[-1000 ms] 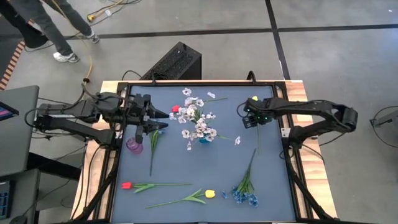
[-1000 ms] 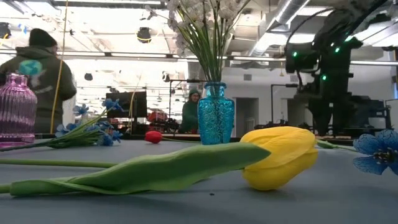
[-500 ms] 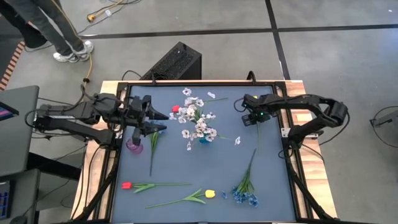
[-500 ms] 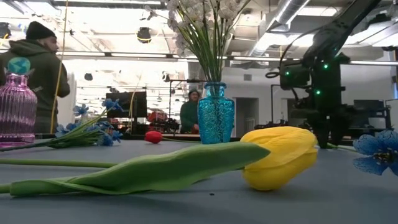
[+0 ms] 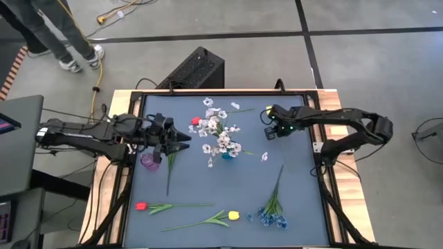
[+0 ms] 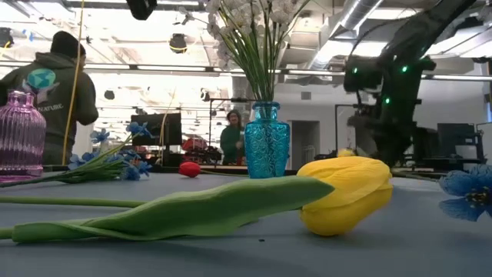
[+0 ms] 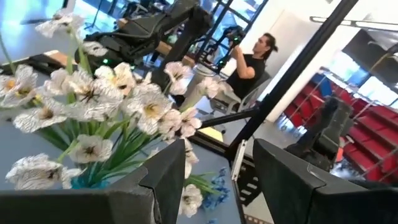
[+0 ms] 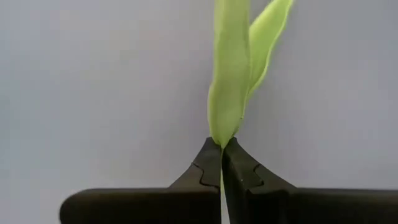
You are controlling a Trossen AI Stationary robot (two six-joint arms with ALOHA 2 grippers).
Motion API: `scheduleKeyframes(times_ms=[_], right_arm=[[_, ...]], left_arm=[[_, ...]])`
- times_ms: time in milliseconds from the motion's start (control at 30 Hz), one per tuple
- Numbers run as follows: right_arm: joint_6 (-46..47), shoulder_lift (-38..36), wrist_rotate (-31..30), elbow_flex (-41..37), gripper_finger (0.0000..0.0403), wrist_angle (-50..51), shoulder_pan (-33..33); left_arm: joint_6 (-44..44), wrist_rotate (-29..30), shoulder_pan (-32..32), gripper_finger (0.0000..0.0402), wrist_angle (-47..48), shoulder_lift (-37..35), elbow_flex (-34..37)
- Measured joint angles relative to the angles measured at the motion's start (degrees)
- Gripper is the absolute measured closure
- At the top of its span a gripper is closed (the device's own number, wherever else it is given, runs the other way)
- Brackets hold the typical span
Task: Sort flowers into vase by color
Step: Put the top yellow tulip into the blue vase
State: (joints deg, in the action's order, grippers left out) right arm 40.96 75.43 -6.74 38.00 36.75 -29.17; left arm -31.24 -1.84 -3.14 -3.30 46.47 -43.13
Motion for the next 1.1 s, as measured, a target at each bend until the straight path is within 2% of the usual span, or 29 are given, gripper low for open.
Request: scheduleKeyframes(times_ms=[100,233,367,467,600,667,767,867,1000,1100], right_arm=[[1.5,-5.1,-1.4,-0.1,0.038,-3.0,0.9],[2.2,-14.1,-2.6,0.0,0.038,-12.4,3.4],[-1.7,-21.6,-6.7,0.0,0.038,-29.0,8.2],[-9.9,-24.2,-8.5,0.0,0.038,-44.4,12.7],[-22.7,-23.8,-8.8,0.1,0.038,-61.7,18.1],[-29.3,-22.7,-8.6,0.2,0.038,-63.7,19.4],[-29.7,-21.0,-8.7,0.0,0.038,-62.9,21.2],[-32.2,-19.7,-8.9,0.0,0.038,-68.3,22.8],[-39.5,-16.7,-8.5,-3.8,0.038,-87.6,25.3],[-40.6,-13.9,-8.4,-8.7,0.038,-100.7,26.1]], left_arm=[[1.0,-0.4,0.0,0.0224,-1.1,-1.4,0.0],[2.7,0.8,0.0,0.0224,-0.3,-2.9,0.0],[3.8,1.3,0.0,0.0224,-0.4,-3.5,0.0],[4.0,1.4,0.0,0.0224,-0.2,-3.2,0.0],[3.7,1.7,0.0,0.0224,-0.2,-2.4,0.0],[3.6,1.8,0.0,0.0224,-0.3,-2.2,0.0],[3.3,1.9,0.0,0.0224,-0.3,-2.2,0.0],[2.8,2.0,0.0,0.0224,-0.3,-2.2,0.0],[1.6,2.2,0.0,0.0224,-0.3,-2.2,0.0],[0.9,2.2,0.0,0.0224,-0.3,-2.2,0.0]])
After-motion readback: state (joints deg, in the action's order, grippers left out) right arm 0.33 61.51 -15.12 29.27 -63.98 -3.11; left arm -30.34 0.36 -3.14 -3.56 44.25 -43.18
